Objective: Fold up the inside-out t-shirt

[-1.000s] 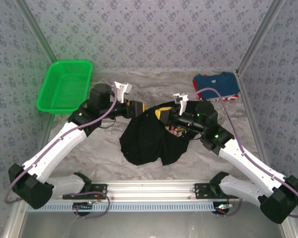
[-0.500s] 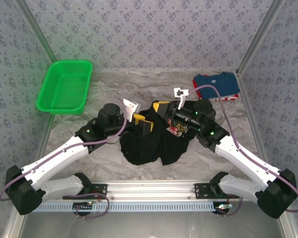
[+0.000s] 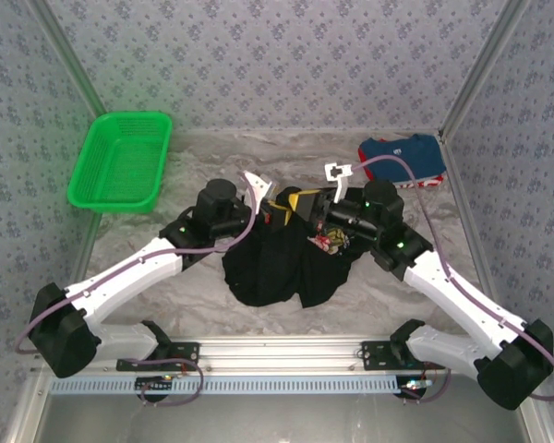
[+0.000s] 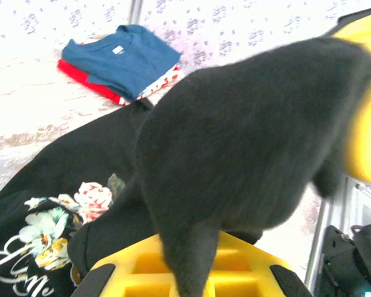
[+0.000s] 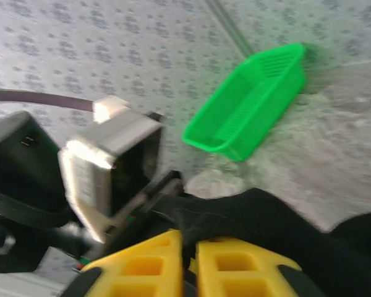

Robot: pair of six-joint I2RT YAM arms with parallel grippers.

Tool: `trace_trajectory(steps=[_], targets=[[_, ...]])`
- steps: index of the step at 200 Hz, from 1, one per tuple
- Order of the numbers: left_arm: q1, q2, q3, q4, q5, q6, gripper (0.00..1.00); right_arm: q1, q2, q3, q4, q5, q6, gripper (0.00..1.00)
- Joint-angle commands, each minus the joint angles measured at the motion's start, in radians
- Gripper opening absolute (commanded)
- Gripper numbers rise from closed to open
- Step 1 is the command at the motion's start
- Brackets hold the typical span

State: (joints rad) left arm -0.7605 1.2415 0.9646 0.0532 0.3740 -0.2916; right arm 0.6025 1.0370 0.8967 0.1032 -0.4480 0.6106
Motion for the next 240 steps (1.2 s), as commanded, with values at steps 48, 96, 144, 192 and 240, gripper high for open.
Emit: trace_trajectory(steps=[48, 96, 144, 192, 240], targets=[[0.093, -0.081, -0.026, 0.008, 0.206, -0.097, 0.0, 0.028, -0.119, 0.041, -0.473, 0.157, -0.465, 0.52], [0.093, -0.098, -0.038, 0.006, 0.216, -0.07, 0.0, 0.006, -0.113, 0.004, -0.476, 0.25, -0.438, 0.59], [0.095, -0.1, -0.035, -0.003, 0.197, -0.069, 0.0, -0.036, -0.118, -0.067, -0.418, 0.175, -0.386, 0.59], [0.096, -0.102, -0.033, -0.012, 0.189, -0.069, 0.0, -0.014, -0.065, -0.099, -0.288, 0.174, -0.33, 0.43], [0.106, -0.12, -0.069, -0.008, 0.173, -0.091, 0.0, -0.026, -0.107, -0.081, -0.31, 0.205, -0.376, 0.0]])
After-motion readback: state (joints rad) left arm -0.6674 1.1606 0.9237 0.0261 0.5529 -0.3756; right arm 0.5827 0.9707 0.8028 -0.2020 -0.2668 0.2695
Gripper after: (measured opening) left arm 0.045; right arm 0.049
